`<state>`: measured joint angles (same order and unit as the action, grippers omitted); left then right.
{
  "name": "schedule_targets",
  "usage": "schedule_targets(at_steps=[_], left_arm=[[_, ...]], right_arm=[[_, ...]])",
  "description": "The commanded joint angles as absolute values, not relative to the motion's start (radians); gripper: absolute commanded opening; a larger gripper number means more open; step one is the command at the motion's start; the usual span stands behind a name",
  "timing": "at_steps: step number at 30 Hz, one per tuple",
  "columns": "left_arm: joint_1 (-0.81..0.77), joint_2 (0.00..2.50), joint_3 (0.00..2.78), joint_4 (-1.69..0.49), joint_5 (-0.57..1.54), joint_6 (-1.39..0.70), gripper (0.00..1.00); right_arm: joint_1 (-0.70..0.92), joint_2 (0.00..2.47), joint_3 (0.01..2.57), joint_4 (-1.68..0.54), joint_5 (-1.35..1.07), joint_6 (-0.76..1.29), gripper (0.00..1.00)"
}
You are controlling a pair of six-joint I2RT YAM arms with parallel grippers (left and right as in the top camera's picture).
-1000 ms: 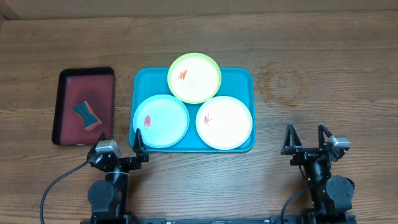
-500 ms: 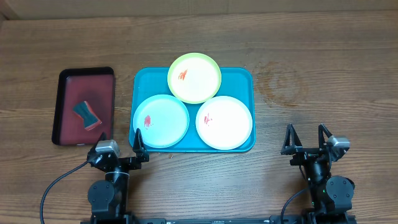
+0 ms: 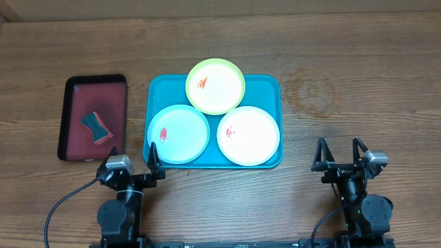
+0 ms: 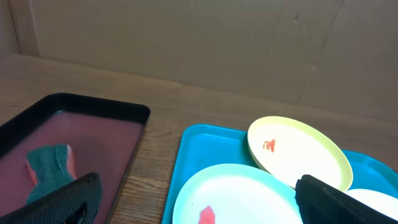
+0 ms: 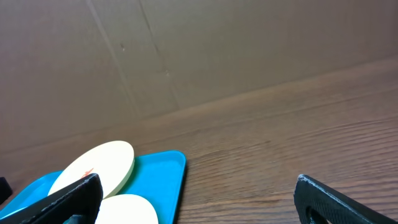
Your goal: Clean dirty plates on tray and stack at the side
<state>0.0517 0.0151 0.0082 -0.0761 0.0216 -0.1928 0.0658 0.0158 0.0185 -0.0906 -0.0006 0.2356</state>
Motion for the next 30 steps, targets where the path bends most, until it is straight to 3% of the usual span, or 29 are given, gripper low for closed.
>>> schedule_targets(at_steps=[1, 18, 23, 27, 30], left_arm=[[0.039, 0.005, 0.005, -0.078, 0.022, -0.21, 1.0], [0.038, 0.005, 0.005, -0.044, 0.023, -0.216, 1.0], [0.039, 0.005, 0.005, 0.027, 0.332, -0.601, 1.0], [0.039, 0.005, 0.005, 0.204, 0.336, -1.004, 1.0], [0.039, 0.005, 0.005, 0.513, 0.315, -1.018, 1.0]], right_arm=[[0.061, 0.012, 0.008, -0.084, -0.001, 0.237, 1.0], [0.061, 0.012, 0.008, -0.084, -0.001, 0.237, 1.0], [0.061, 0.012, 0.008, -0.084, -0.001, 0.237, 1.0], [0.061, 0.012, 0.008, -0.084, -0.001, 0.237, 1.0], [0.061, 0.012, 0.008, -0.084, -0.001, 0.237, 1.0]])
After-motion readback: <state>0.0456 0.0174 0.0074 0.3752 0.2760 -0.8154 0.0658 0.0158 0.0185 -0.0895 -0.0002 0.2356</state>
